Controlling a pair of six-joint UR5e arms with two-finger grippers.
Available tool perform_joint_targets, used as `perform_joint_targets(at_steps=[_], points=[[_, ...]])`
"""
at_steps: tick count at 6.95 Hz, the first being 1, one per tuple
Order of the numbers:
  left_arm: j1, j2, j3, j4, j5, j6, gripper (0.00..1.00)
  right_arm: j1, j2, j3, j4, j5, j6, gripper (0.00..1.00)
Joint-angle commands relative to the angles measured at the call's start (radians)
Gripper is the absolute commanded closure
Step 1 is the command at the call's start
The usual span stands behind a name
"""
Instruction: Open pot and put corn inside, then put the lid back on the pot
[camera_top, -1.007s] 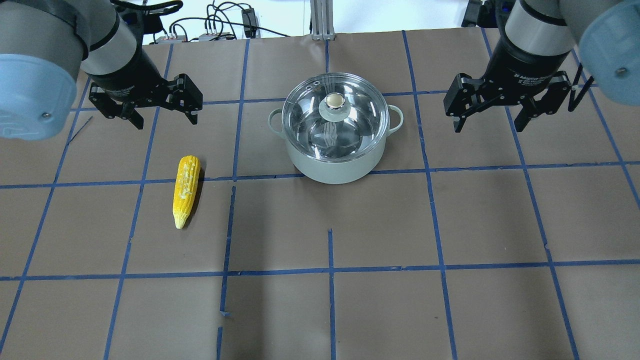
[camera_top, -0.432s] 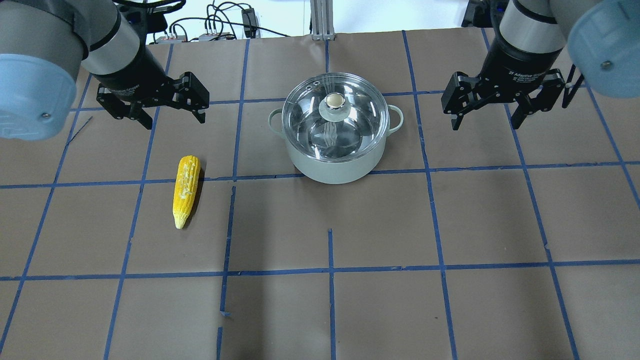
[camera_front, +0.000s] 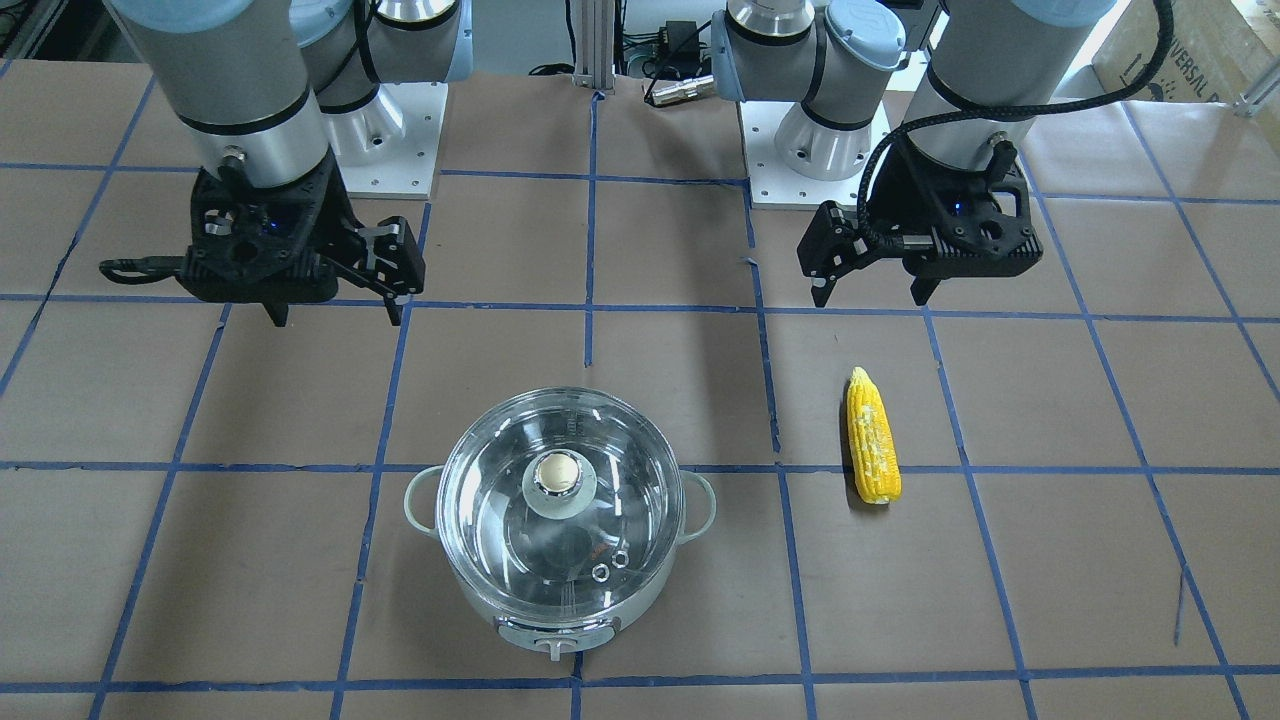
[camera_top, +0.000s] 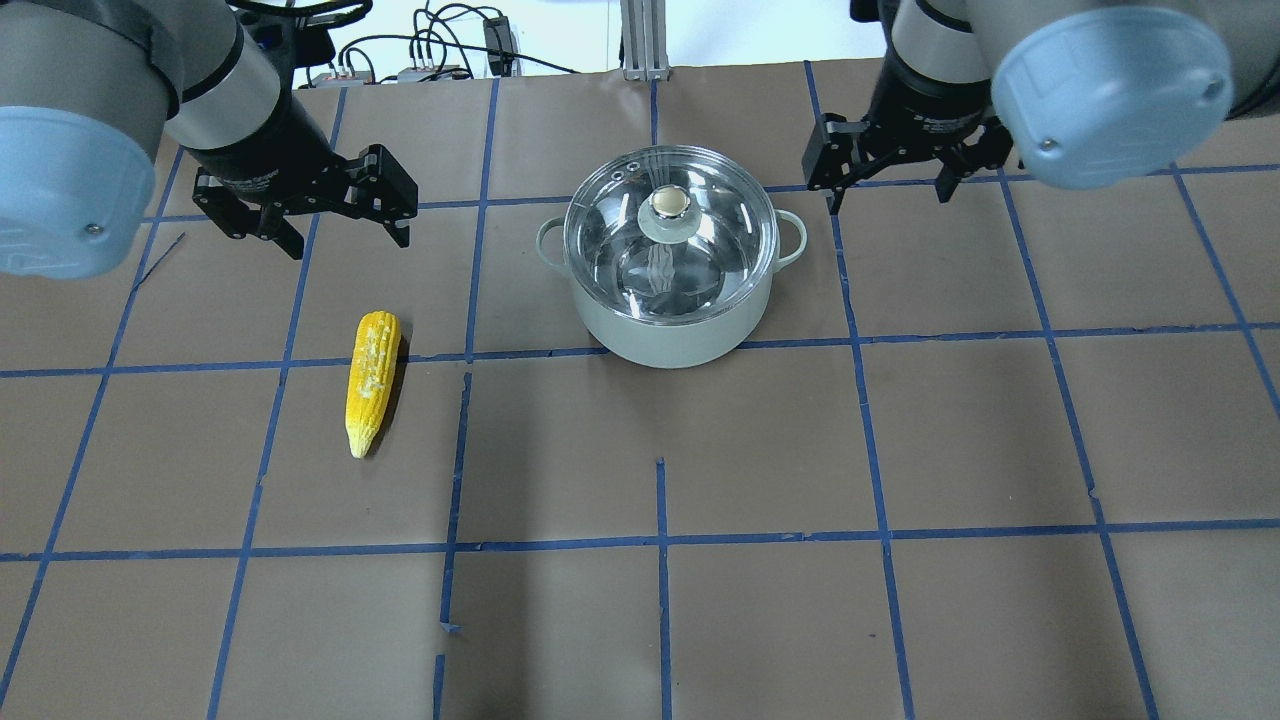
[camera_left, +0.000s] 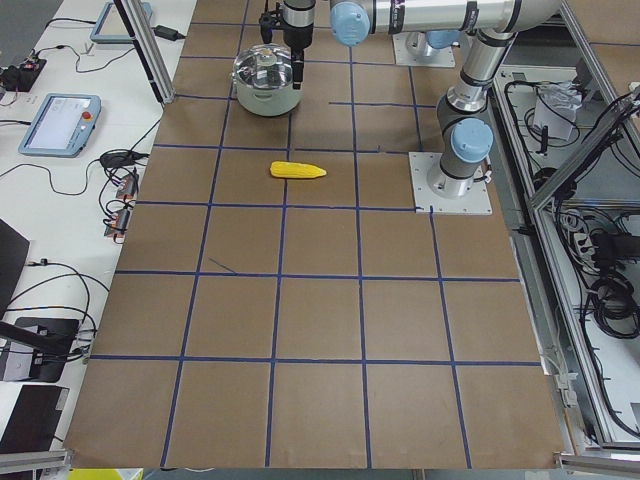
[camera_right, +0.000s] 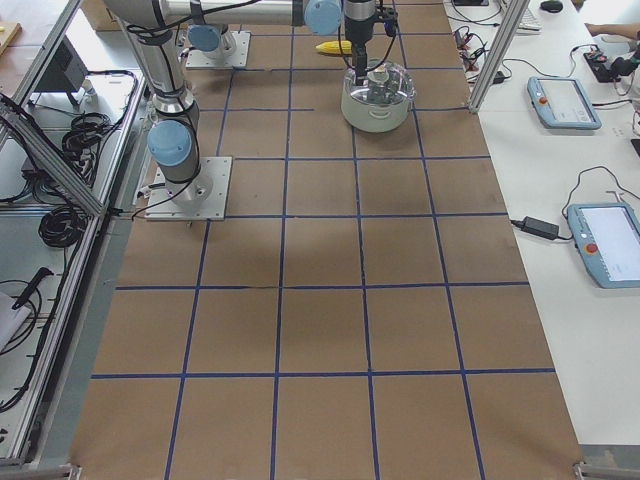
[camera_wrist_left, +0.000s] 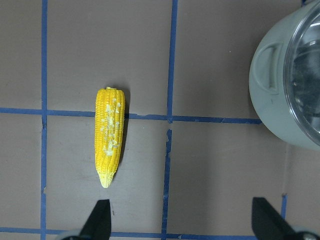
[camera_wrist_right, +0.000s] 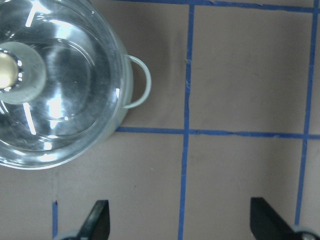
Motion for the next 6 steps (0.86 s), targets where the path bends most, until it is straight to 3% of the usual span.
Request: perform_joint_targets(at_steps=[1,2,3,4,6], points=[[0.000,0.003,-0.002,0.000,-0.003,-0.009,0.00,0.105,0.152,-0.174,-0.003,0.004,0.001,0.03],[0.002,0.011,-0.002,-0.002,-0.001,-0.009,0.00,0.137,0.197,-0.188,-0.015,0.013,0.000,0.03],[0.002,0.011,-0.003,-0.004,-0.009,-0.011,0.00,0.148,0.248,-0.182,-0.053,0.077,0.001,0.01],[0.000,0.002,0.001,-0.002,-0.013,-0.011,0.00,0.159,0.289,-0.185,-0.116,0.081,0.001,0.01],[-0.003,0.009,0.001,-0.004,-0.003,-0.018,0.00,0.174,0.303,-0.191,-0.127,0.070,0.000,0.01]])
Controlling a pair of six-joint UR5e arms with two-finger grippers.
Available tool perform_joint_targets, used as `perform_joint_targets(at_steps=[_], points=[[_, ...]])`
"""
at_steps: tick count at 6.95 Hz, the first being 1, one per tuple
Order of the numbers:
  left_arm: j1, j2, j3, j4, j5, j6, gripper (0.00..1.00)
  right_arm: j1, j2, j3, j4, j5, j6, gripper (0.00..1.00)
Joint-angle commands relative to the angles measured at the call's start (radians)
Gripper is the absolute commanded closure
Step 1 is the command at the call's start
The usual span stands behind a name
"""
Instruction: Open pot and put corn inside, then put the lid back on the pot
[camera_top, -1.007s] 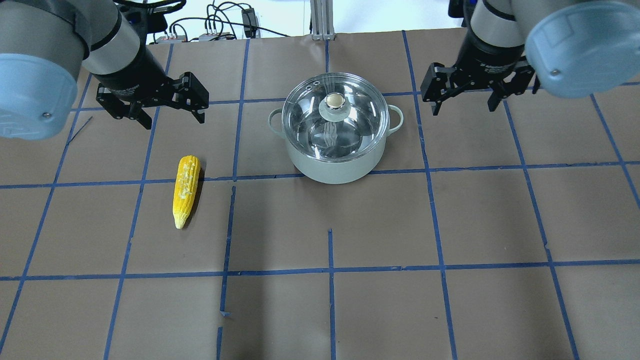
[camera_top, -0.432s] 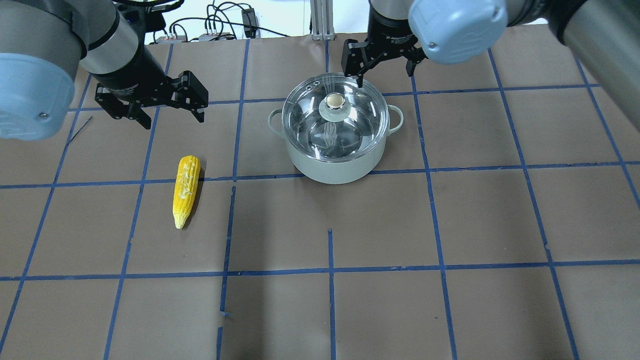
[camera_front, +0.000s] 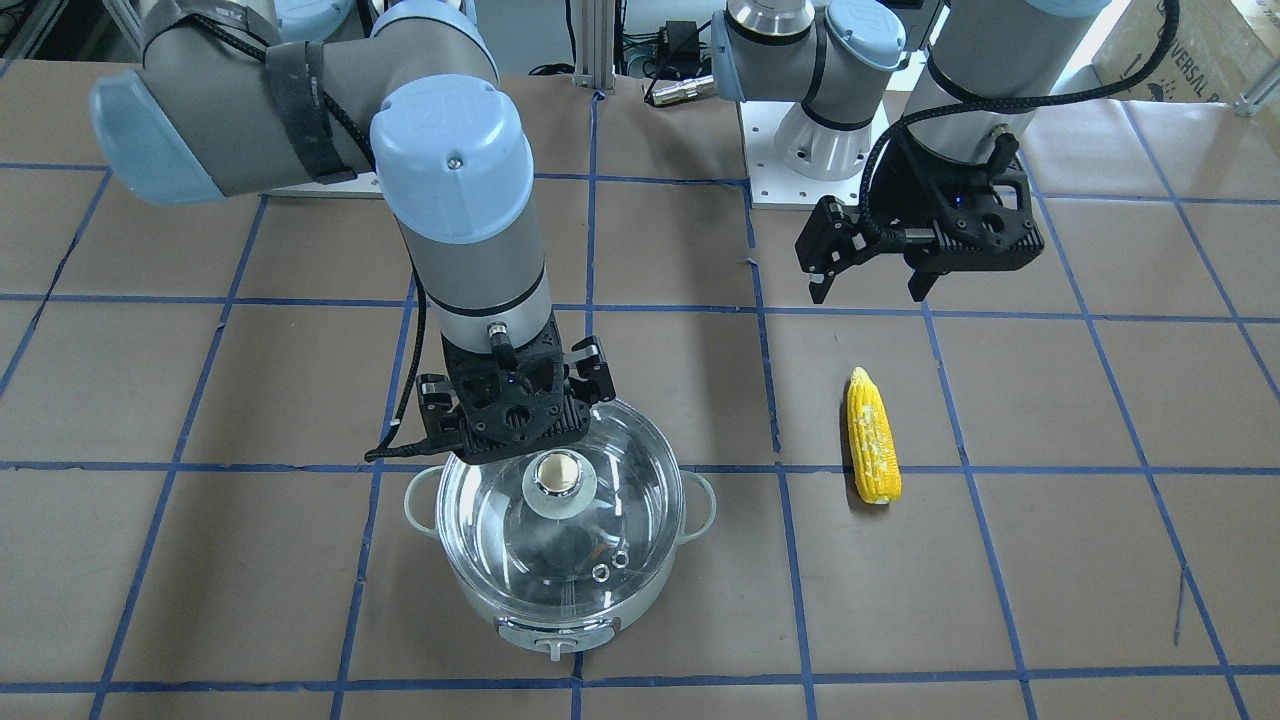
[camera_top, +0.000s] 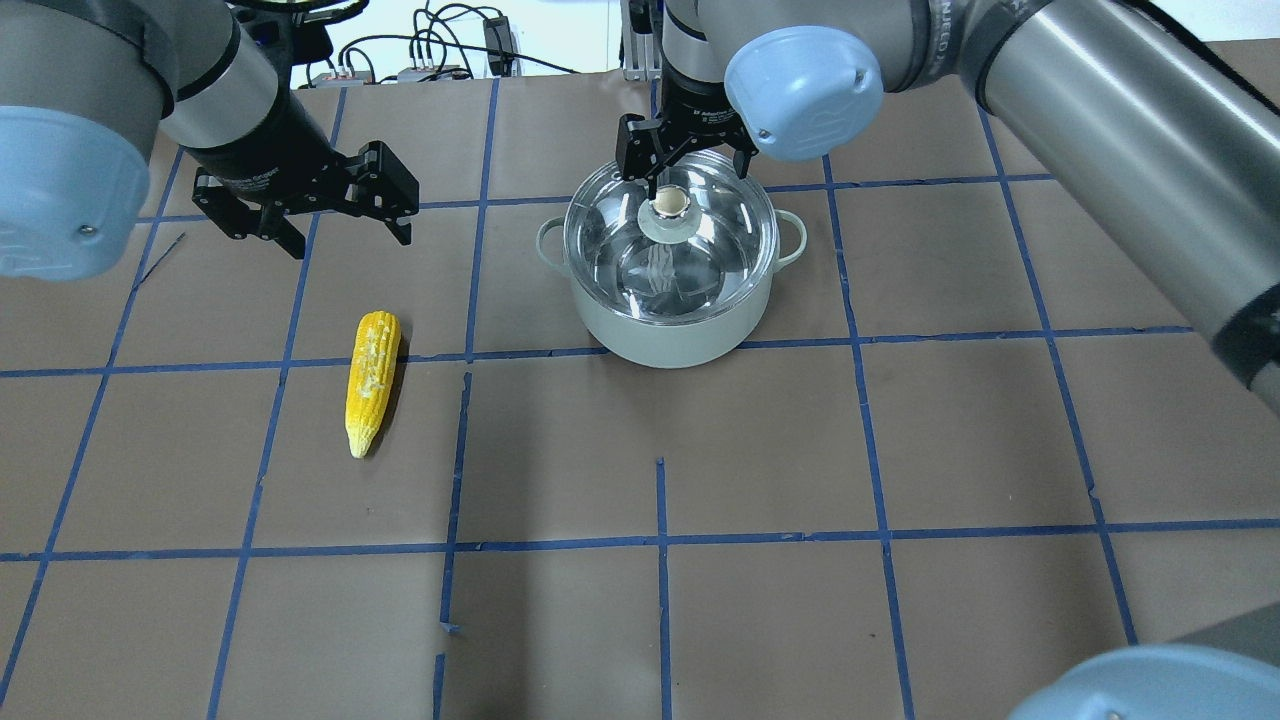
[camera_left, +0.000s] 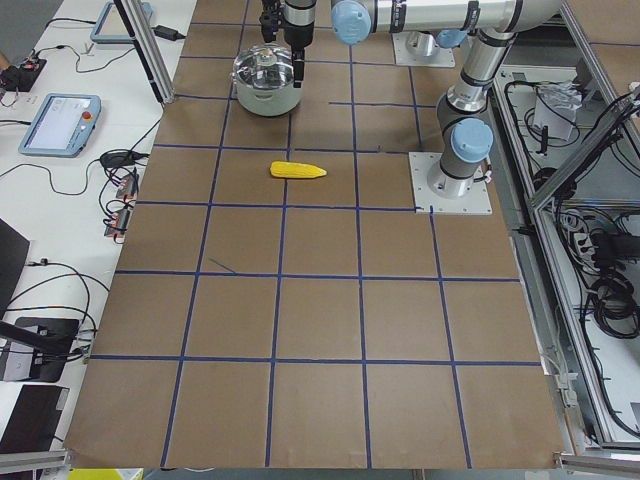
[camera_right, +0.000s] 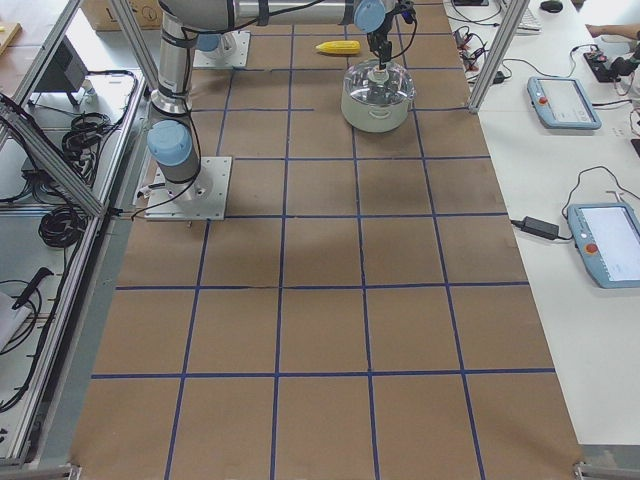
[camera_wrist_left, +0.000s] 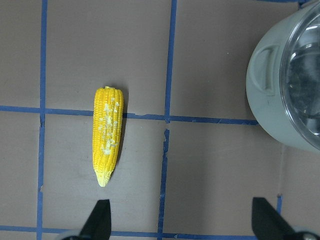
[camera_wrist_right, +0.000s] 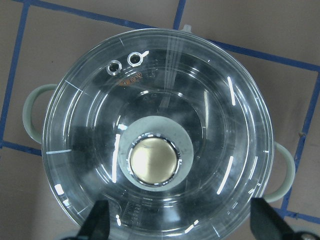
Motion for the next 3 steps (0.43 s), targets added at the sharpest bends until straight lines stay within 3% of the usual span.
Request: perform_joint_targets(at_steps=[1,3], points=[[-0.005,-0.002,0.000,-0.002,0.007,-0.032,0.00,0.007,0.031,-0.006,-0.028,-0.003,-0.001,0.00],[-0.005,0.013,-0.002,-0.002,0.008,-0.027,0.00,0.007,0.060,-0.008,-0.061,-0.005,0.000,0.01]])
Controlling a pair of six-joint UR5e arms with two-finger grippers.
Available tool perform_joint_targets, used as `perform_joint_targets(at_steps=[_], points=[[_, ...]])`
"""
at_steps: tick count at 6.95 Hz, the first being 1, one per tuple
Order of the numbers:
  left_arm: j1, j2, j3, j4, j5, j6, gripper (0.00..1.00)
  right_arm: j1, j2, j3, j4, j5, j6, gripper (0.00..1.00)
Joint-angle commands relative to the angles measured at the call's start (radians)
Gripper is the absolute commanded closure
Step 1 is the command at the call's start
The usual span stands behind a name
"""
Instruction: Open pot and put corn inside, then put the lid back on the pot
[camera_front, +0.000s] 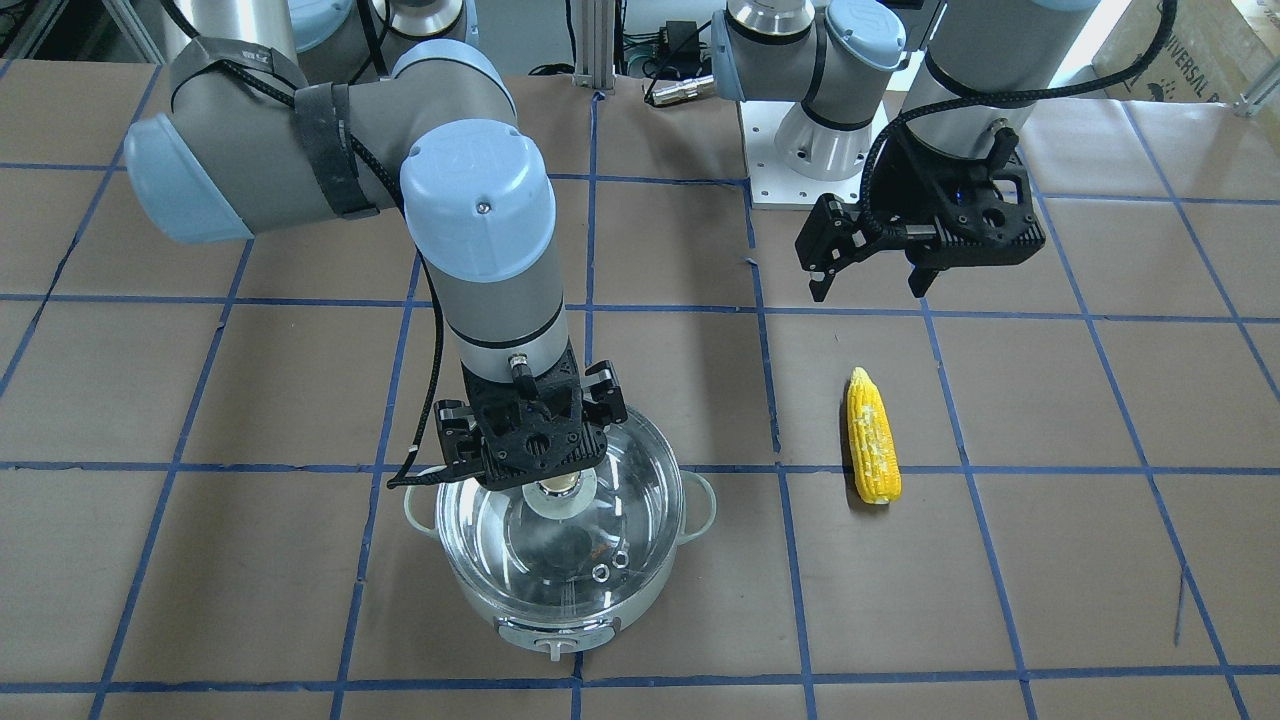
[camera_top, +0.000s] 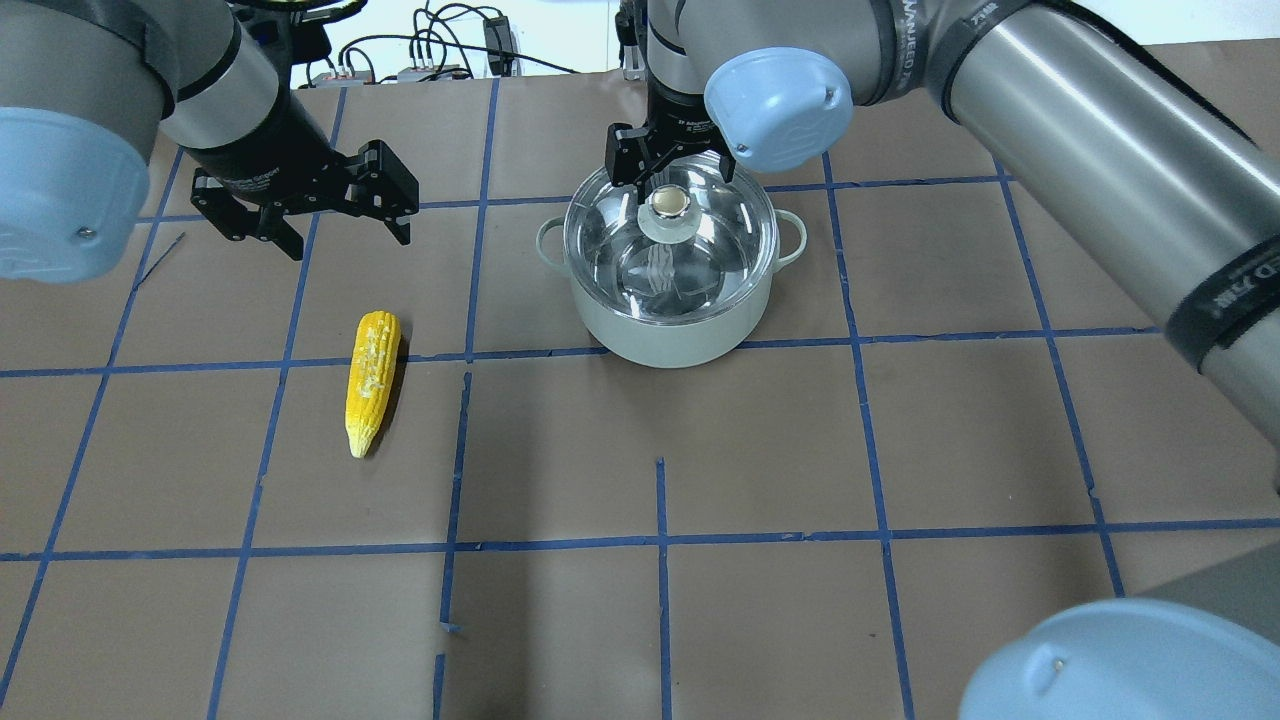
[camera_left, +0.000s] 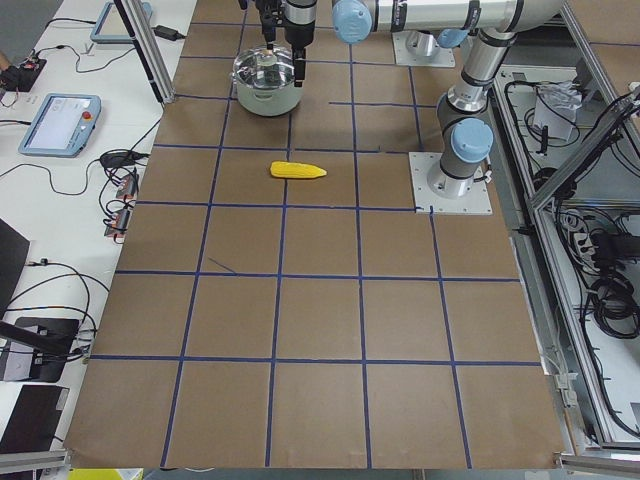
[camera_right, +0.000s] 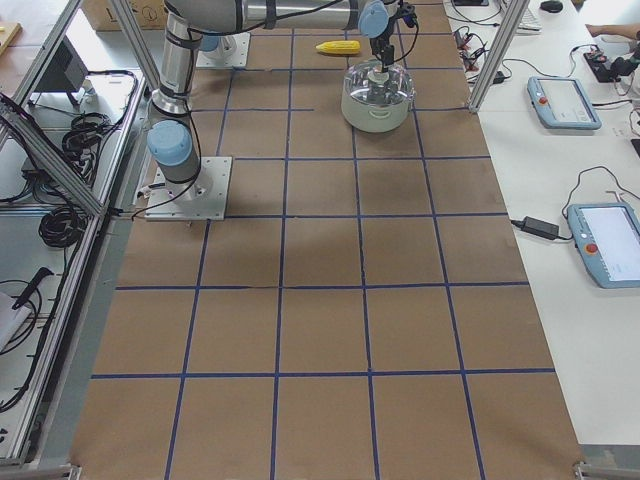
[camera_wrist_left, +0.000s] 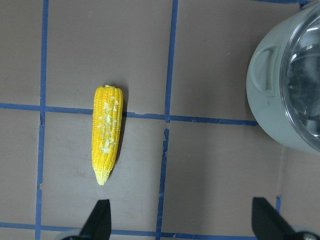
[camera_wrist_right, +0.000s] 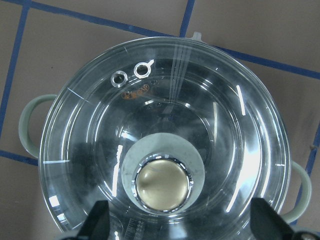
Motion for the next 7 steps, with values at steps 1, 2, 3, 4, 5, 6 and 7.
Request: perform_joint_targets(at_steps=[1,2,3,4,5,6,7], points=[[-0.010,-0.003,0.001,-0.002,-0.004,-0.026,0.00,0.002,0.031,0.000,-0.037,-0.001,0.001,0.01],[-0.013,-0.013,0.004,0.000,-0.013,-0.067,0.00,0.002,0.040,-0.002,-0.039,-0.001,-0.003,0.02],[-0.013,-0.015,0.002,0.000,-0.010,-0.068,0.00,0.002,0.055,-0.002,-0.039,-0.002,-0.006,0.04],[-0.008,-0.010,-0.002,0.001,-0.010,-0.055,0.00,0.002,0.060,-0.003,-0.038,-0.005,-0.010,0.06],[-0.004,-0.012,-0.005,0.004,-0.013,-0.014,0.00,0.002,0.060,-0.002,-0.037,-0.007,-0.010,0.11],[0.017,-0.009,-0.025,0.017,-0.006,0.086,0.00,0.002,0.060,-0.002,-0.037,-0.005,-0.010,0.19],[0.056,-0.013,-0.063,0.038,-0.004,0.188,0.00,0.002,0.060,-0.003,-0.036,-0.005,-0.010,0.25]])
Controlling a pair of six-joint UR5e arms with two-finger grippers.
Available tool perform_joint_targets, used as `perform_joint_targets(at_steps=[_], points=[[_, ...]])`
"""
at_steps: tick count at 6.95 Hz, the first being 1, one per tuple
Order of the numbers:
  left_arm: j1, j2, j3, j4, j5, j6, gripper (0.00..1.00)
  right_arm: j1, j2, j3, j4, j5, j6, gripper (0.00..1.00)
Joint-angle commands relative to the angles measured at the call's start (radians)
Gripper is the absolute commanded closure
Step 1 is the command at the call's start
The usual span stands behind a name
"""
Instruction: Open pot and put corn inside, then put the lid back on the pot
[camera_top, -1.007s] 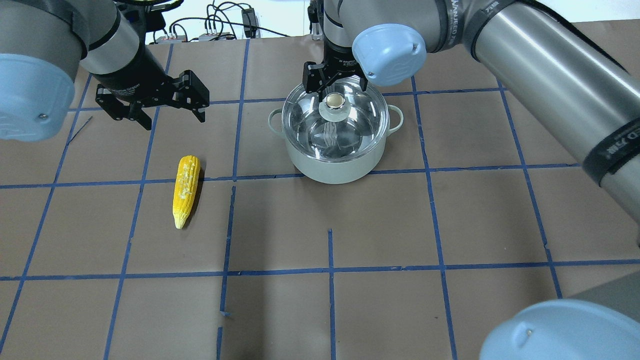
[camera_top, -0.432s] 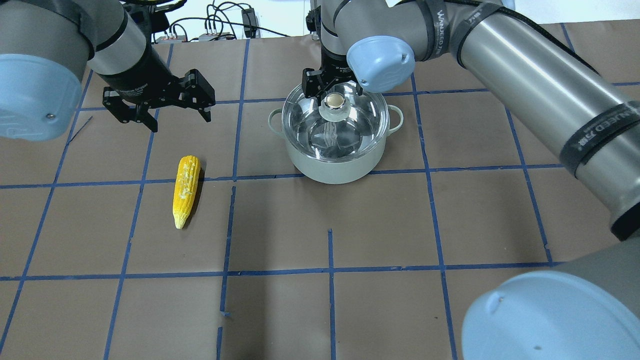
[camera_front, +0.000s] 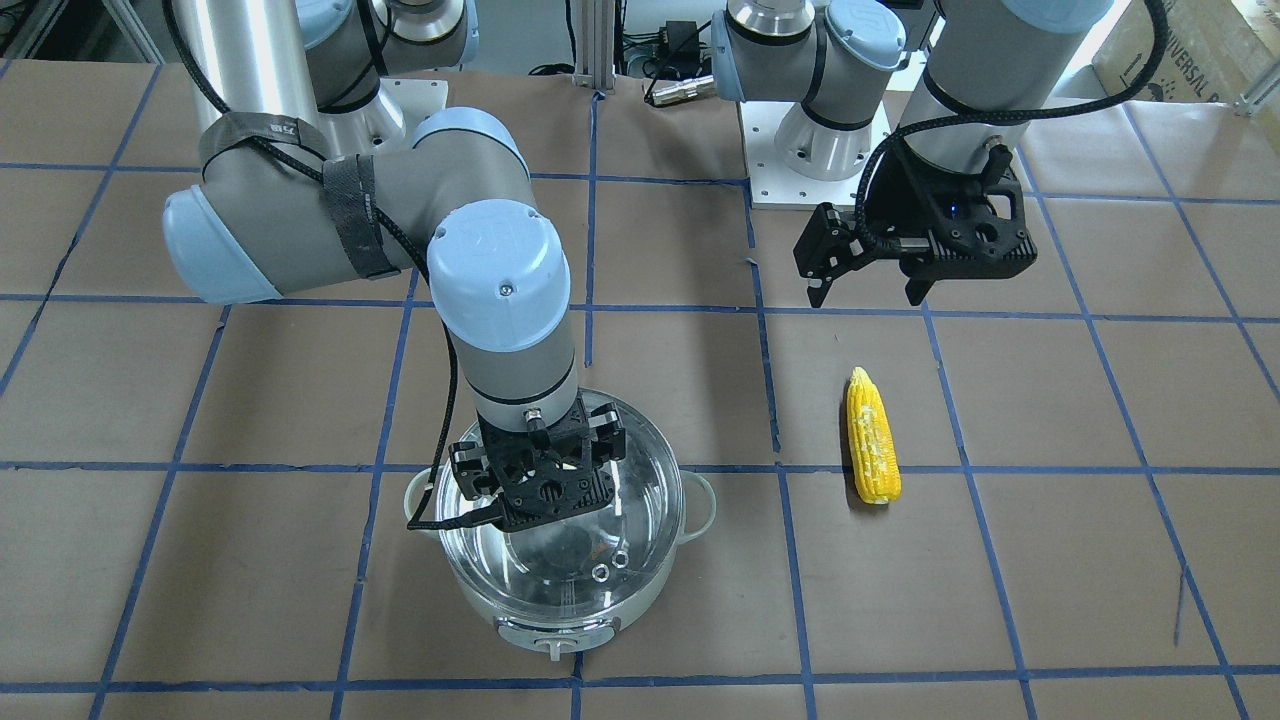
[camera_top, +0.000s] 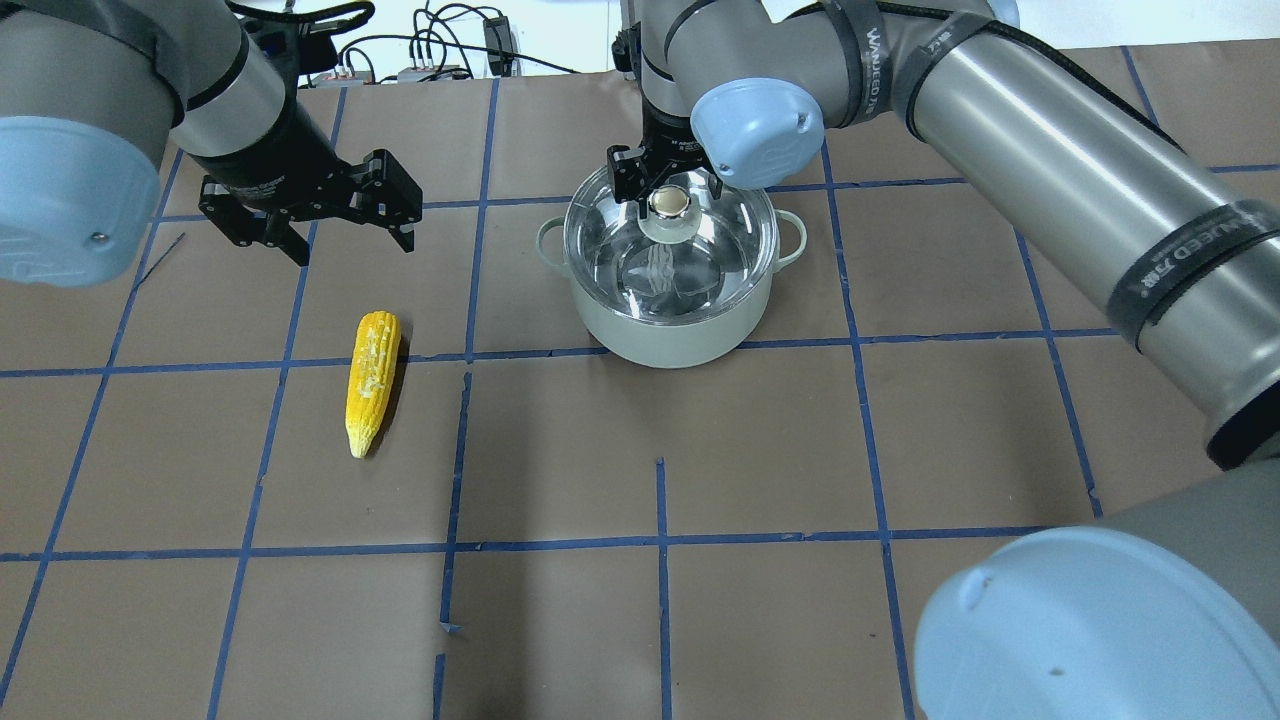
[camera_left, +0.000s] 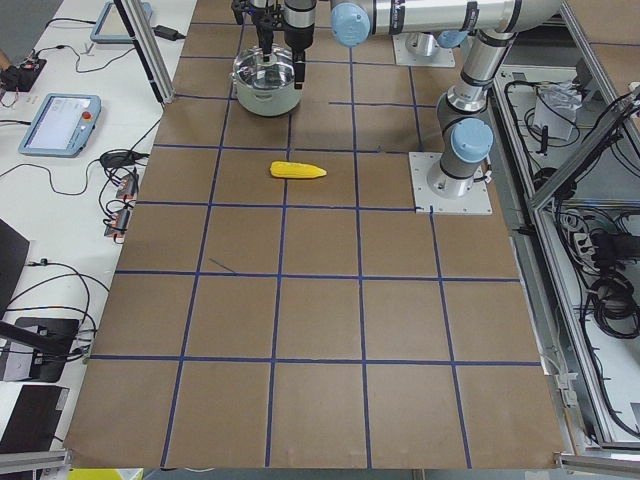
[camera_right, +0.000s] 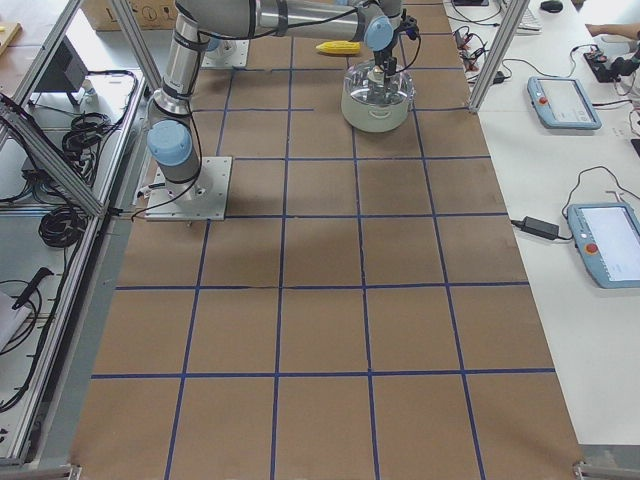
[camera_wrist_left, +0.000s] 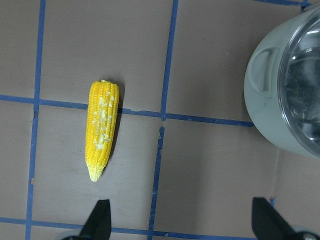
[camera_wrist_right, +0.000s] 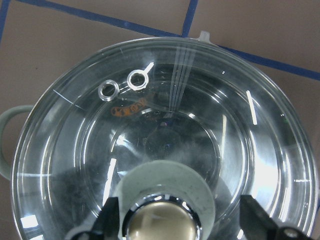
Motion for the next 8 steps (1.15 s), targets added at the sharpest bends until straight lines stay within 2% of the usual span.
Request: perform_joint_targets(at_steps=[1,3,4,5,8], points=[[0.085,-0.043,-0.113,0.195,-0.003,0.145,0.02,0.000,0.001,-0.001,0.001,0.000,0.000,0.29],[0.100,-0.209,-0.313,0.656,-0.004,0.185,0.04,0.000,0.001,-0.001,0.001,0.000,0.000,0.39],[0.103,-0.281,-0.333,0.785,-0.004,0.194,0.01,0.000,0.001,-0.001,0.001,0.002,-0.002,0.41],[0.115,-0.320,-0.330,0.800,0.000,0.200,0.00,0.000,0.001,-0.001,0.003,0.000,-0.002,0.43],[0.158,-0.326,-0.338,0.800,-0.004,0.239,0.00,0.000,-0.001,-0.004,0.007,0.002,-0.002,0.47]])
